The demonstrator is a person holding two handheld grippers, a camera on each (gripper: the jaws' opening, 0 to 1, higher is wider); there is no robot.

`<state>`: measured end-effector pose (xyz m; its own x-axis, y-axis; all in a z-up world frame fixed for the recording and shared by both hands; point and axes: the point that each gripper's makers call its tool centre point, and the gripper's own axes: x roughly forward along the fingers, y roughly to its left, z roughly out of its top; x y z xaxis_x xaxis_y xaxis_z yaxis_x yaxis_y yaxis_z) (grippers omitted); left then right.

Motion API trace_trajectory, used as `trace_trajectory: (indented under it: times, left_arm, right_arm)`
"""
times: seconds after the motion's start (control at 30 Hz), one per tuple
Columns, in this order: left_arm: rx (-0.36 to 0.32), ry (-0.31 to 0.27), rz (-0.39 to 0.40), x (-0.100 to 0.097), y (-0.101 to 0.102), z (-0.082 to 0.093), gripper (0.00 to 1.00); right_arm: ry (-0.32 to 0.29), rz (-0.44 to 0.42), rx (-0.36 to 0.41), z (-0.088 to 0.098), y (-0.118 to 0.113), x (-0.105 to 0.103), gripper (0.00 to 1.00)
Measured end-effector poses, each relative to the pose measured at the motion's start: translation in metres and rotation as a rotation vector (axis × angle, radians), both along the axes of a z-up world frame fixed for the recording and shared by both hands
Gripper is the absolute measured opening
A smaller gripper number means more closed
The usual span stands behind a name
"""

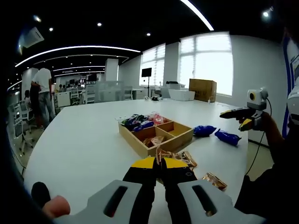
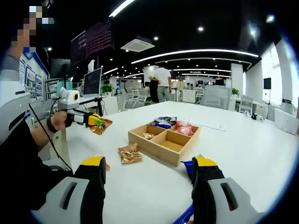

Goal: Pick up the scattered marshmallows, QQ candies, Oreo cookies, and mixed nuts on the table and sort them into separate containers

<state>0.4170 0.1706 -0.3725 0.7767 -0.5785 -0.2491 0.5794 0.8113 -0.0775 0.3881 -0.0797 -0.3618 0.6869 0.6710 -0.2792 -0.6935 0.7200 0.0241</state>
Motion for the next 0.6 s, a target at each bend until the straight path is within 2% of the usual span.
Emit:
trace_trajectory:
  times: [0.17, 0.6]
  left_arm:
    - [-0.01, -0.019, -0.017, 0.011, -0.009, 0.006, 0.1]
    - [-0.03, -0.031, -0.064, 0.038, -0.036, 0.014, 0.1]
  right_arm:
    - [-0.007, -0.019, -0.013, -0.001, -0.004, 0.006, 0.71]
    - [-0.019, -0.012, 0.012, 0.002, 0.003, 0.017, 0.71]
